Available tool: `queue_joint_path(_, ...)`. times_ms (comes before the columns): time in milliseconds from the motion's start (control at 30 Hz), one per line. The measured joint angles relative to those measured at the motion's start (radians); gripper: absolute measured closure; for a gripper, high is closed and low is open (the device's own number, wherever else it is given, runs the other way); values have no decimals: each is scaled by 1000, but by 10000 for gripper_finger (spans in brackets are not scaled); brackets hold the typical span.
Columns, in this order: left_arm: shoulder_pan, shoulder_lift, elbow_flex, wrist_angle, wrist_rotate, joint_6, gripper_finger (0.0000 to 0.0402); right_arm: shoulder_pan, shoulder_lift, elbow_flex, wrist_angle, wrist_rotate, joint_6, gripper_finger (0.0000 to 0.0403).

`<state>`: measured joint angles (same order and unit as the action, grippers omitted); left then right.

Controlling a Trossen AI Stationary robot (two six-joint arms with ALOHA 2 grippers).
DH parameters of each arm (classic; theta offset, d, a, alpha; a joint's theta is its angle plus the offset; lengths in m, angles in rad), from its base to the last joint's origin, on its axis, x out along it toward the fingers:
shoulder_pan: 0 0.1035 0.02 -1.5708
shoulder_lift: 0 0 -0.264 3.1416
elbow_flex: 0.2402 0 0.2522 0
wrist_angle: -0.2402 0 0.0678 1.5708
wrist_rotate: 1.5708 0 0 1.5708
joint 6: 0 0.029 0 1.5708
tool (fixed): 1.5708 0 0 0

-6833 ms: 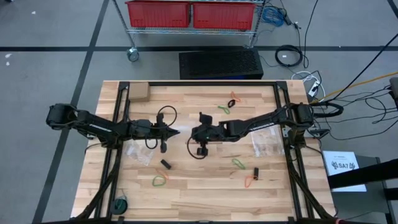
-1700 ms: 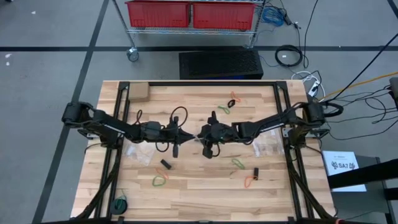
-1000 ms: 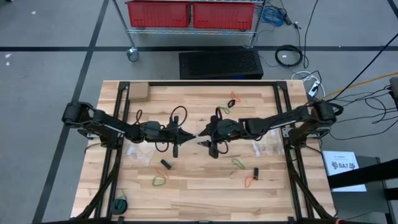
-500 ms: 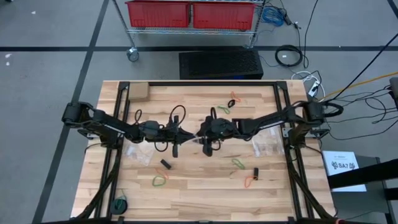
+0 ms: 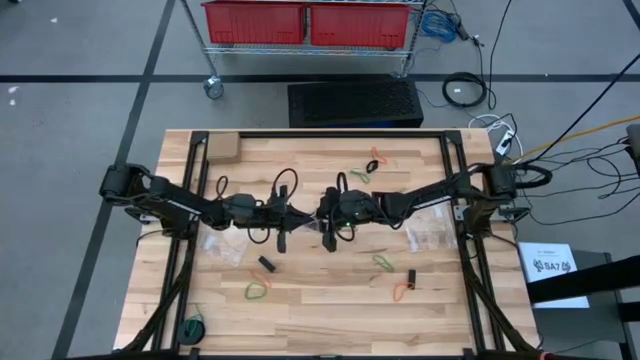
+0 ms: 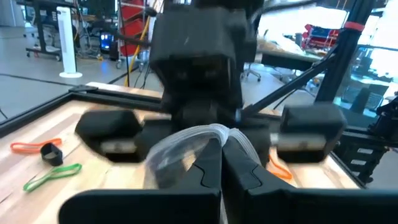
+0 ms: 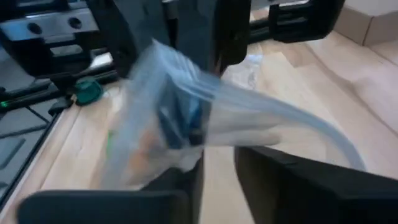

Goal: Sort rubber bands
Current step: Open the top left transparent zip bag

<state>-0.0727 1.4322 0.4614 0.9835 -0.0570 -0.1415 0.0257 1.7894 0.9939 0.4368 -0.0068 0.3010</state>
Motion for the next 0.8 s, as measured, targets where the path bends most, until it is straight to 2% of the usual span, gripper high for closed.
queue_joint_path(167, 0, 0, 0, 8, 1, 17, 402, -1, 62, 0, 155, -59, 11, 219)
queue_joint_path(300, -1, 0, -1, 10, 5, 18, 402, -3, 77, 0, 219, -125, 37, 176)
queue_joint_path(467, -1, 0, -1, 12, 5, 23, 402, -4, 47, 0, 144, -206, 59, 178)
queue_joint_path(633, 0, 1, -1, 1, 4, 27, 402, -3, -31, 2, -126, -202, 56, 186)
queue_joint_path(800, 1, 1, -1, -13, -4, 45, 402, 2, -107, 2, -249, -202, 37, 187)
